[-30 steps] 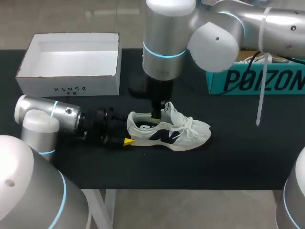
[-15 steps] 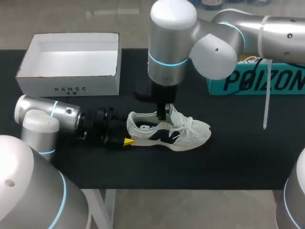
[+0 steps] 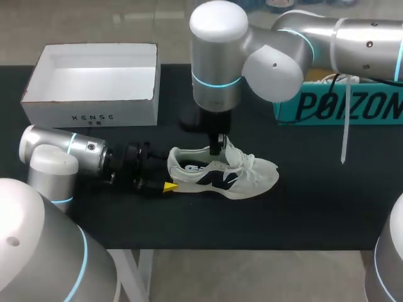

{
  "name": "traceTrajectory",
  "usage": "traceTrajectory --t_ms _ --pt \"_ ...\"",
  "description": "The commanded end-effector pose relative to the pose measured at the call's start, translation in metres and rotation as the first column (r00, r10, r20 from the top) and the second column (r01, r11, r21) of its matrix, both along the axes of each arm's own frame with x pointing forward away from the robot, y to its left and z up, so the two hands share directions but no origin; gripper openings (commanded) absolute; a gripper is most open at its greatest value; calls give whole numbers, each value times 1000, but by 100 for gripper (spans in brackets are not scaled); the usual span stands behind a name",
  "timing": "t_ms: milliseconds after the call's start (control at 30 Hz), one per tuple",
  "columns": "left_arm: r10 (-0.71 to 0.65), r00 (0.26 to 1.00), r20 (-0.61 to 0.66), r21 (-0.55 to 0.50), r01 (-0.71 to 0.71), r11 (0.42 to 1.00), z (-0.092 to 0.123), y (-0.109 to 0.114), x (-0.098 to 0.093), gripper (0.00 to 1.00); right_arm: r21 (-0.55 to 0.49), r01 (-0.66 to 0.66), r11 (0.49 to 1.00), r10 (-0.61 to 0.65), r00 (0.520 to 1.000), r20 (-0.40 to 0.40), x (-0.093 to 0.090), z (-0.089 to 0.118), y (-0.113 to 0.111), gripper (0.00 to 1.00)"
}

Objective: Take the shoe out of the shoebox, open the shoe tongue, remove and reinsert the insole, then place the shoe into the shoebox

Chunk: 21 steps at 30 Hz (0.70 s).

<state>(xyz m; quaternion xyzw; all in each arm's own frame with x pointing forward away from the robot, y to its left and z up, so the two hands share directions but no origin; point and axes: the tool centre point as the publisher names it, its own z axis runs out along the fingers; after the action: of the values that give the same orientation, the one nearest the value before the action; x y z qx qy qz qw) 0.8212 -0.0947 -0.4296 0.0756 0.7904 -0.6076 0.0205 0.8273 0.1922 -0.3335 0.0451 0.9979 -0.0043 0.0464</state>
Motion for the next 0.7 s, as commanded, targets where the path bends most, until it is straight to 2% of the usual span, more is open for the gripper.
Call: traceTrajectory --t_ms 33,267,533,700 --pt "1 1000 2 2 -1 1000 0 -1 -1 0 -23 13 1000 -13 1000 -7 5 -17 8 0" --pt "1 1000 2 2 -1 1000 0 -1 -1 0 -49 33 998 -32 999 17 9 -31 11 0" --pt "1 1000 2 2 -1 1000 0 -1 -1 0 -69 42 997 -41 999 7 14 -52 10 0" --pt "1 1000 2 2 -1 1000 0 -1 -1 0 -74 48 996 -48 999 3 14 -58 7 0"
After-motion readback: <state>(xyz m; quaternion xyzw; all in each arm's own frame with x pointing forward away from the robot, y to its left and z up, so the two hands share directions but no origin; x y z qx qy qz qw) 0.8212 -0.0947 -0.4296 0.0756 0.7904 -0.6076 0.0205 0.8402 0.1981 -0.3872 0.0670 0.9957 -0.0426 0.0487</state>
